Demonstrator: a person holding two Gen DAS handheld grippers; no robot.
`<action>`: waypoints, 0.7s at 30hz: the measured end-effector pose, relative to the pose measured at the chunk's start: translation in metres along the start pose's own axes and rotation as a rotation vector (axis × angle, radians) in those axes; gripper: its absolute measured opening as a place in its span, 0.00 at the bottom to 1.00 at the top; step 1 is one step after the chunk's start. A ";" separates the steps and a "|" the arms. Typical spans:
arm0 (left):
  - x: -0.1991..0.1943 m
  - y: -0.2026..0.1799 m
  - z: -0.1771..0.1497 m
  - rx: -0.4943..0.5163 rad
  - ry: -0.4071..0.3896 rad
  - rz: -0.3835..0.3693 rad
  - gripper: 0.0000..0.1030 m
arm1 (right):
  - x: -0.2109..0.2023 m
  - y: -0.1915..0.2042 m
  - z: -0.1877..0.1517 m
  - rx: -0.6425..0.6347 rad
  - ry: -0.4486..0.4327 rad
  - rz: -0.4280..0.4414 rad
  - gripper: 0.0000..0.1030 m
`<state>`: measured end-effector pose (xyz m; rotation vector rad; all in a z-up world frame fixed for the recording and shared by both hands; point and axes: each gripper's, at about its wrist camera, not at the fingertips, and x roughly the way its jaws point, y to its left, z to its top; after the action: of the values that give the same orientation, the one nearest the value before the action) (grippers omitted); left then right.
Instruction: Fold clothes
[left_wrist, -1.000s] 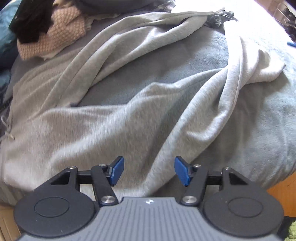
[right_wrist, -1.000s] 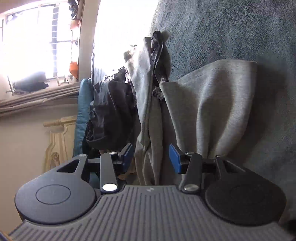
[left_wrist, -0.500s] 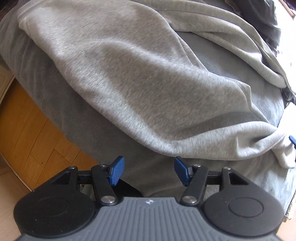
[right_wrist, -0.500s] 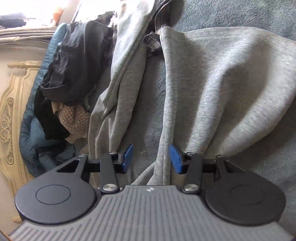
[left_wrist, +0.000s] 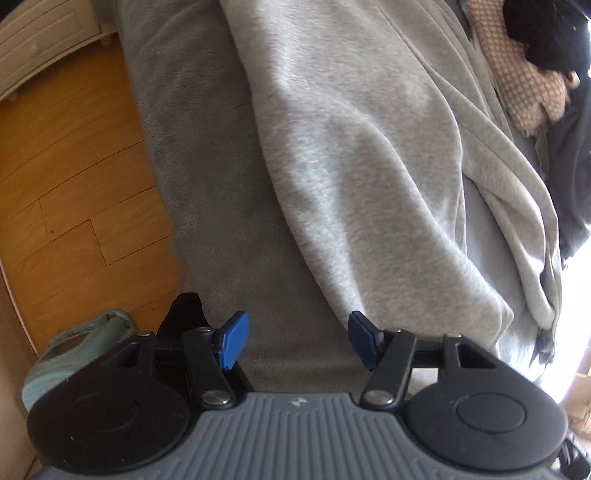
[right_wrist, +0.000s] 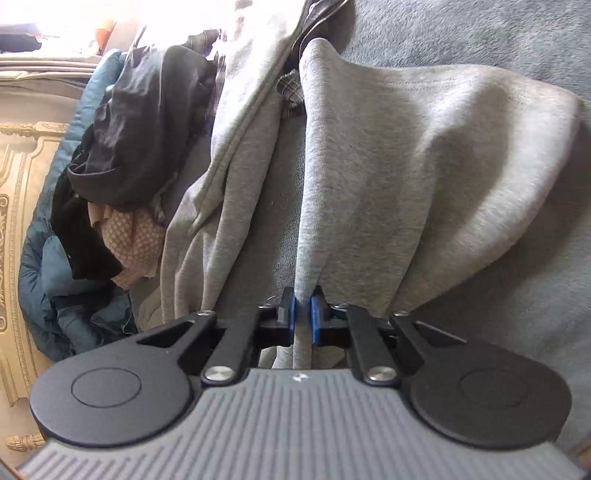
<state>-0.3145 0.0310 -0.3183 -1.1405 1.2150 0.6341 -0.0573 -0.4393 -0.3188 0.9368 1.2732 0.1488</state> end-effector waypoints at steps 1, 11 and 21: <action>-0.001 0.003 0.001 -0.013 -0.004 -0.004 0.59 | -0.015 -0.003 -0.007 0.013 -0.009 0.006 0.06; -0.001 0.019 0.007 -0.023 -0.021 0.024 0.59 | -0.052 -0.091 -0.101 0.170 0.066 -0.233 0.05; -0.005 0.018 0.024 -0.011 -0.076 0.025 0.59 | -0.017 -0.149 -0.127 0.299 0.069 -0.328 0.07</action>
<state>-0.3224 0.0602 -0.3208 -1.1020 1.1634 0.6972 -0.2296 -0.4792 -0.4044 0.9659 1.5214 -0.2749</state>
